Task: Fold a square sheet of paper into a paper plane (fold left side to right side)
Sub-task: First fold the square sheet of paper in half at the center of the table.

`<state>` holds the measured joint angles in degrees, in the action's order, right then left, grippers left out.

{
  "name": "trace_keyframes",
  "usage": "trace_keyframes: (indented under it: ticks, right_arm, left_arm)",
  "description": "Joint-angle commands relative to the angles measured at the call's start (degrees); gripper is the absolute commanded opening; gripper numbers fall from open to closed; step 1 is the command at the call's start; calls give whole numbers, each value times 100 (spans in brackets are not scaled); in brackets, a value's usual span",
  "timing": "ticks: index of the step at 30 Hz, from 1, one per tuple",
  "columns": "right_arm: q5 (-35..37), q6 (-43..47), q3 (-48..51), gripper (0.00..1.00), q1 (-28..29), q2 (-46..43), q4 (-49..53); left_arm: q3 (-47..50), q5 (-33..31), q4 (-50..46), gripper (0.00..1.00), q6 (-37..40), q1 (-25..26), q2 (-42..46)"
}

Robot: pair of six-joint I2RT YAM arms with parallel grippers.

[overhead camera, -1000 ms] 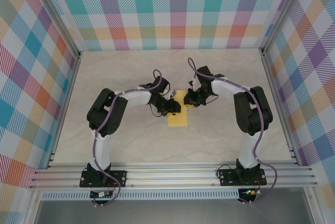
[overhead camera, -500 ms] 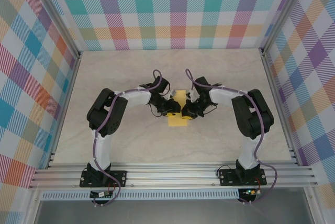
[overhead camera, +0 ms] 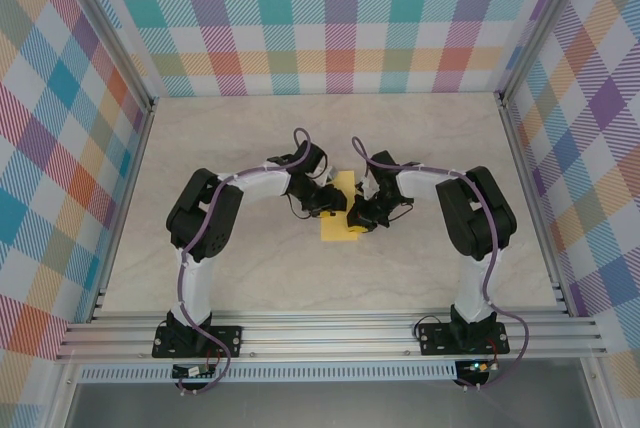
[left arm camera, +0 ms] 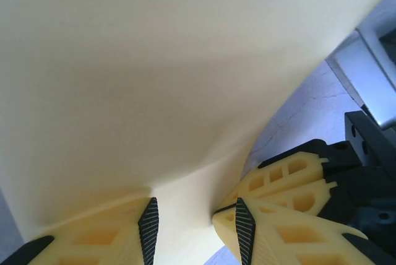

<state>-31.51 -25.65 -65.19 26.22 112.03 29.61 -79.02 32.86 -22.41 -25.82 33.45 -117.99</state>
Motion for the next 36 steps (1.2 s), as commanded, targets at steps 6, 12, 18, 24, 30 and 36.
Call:
trace_keyframes:
  ticks: [6,12,18,24,30,36]
  right_arm:
    - [824,87,243,9,33,232,276]
    - [967,138,230,9,33,223,381]
    - [1050,228,217,9,31,258,476]
    - [1083,290,226,9,37,267,530]
    - [1108,317,243,9,36,290,512]
    - [1051,315,261,9,33,285,486]
  left_arm:
    - [-342,-111,-58,40,165,-126,-151]
    - [-337,-294,27,40,116,-267,-353]
    - [-424,-391,56,41,53,-472,-431]
    - [-772,-316,9,44,-26,-661,-620]
    - [-1176,-206,-40,45,-123,-796,-865]
    - [-1533,-219,-106,46,-152,-866,-1113]
